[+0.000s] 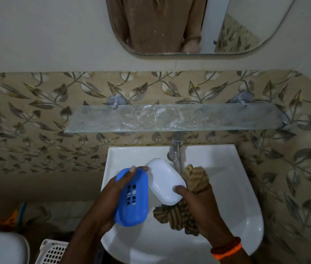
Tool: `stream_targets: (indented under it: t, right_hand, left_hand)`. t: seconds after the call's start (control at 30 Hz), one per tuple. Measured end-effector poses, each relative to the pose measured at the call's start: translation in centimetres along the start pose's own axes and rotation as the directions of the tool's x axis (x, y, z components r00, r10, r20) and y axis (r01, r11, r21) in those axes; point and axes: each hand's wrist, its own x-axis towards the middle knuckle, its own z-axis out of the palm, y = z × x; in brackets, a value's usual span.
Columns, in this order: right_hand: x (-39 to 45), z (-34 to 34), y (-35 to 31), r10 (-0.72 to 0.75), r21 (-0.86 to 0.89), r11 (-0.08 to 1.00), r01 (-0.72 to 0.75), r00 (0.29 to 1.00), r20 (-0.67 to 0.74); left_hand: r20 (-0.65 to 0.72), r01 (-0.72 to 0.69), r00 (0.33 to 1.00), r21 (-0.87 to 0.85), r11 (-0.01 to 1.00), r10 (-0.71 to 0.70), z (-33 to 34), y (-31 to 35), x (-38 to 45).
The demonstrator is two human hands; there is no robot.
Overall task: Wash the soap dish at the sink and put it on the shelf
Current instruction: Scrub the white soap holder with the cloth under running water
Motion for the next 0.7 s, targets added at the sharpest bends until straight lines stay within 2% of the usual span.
stream_targets:
  t: [0.07, 0.13, 0.17, 0.23, 0.3, 0.37, 0.43, 0.57, 0.7]
  right_hand:
    - [-0.3, -1.2, -0.1, 0.019, 0.044, 0.999, -0.019, 1.0, -0.012]
    - [-0.5, -2.2, -0.1, 0.018, 0.051, 0.999, -0.016, 0.999, -0.029]
    - [-0.6, -2.6, -0.1, 0.017, 0.064, 0.998, -0.014, 0.999, -0.04]
    - [-0.7, -3.4, -0.2, 0.026, 0.099, 0.995, -0.021, 0.998, -0.051]
    - [-1.0, -3.7, -0.4, 0.039, 0.125, 0.992, -0.034, 0.998, -0.046]
    - [-1.3, -3.7, -0.6, 0.046, 0.134, 0.99, -0.04, 0.998, -0.039]
    - [-1.6, -3.4, -0.7, 0.054, 0.157, 0.986, -0.049, 0.998, -0.027]
    - [-2.7, -2.6, -0.9, 0.062, 0.201, 0.977, -0.065, 0.998, 0.021]
    - [-3.3, -2.8, -1.5, 0.088, 0.239, 0.966, -0.095, 0.995, 0.039]
  left_hand:
    - [0.073, 0.074, 0.995, -0.177, 0.981, -0.062, -0.3, -0.8, -0.4]
    - [0.016, 0.049, 0.999, -0.196, 0.979, -0.046, 0.0, -1.6, -0.5]
    - [-0.075, -0.006, 0.997, -0.112, 0.994, -0.002, 0.3, -1.8, -0.4]
    - [-0.265, -0.129, 0.946, 0.225, 0.966, 0.188, 0.8, -2.3, -0.4]
    - [-0.252, -0.21, 0.9, 0.464, 0.861, 0.356, 1.2, -2.7, -0.3]
    - [-0.206, -0.208, 0.917, 0.483, 0.85, 0.342, 2.3, -2.6, -0.3]
    - [-0.172, -0.184, 0.944, 0.435, 0.881, 0.282, 3.5, -2.6, -0.6]
    - [-0.085, -0.089, 0.991, 0.156, 0.984, 0.104, 5.9, -2.2, -1.2]
    - [0.085, 0.085, 0.994, -0.162, 0.983, -0.072, 6.5, -1.7, -1.8]
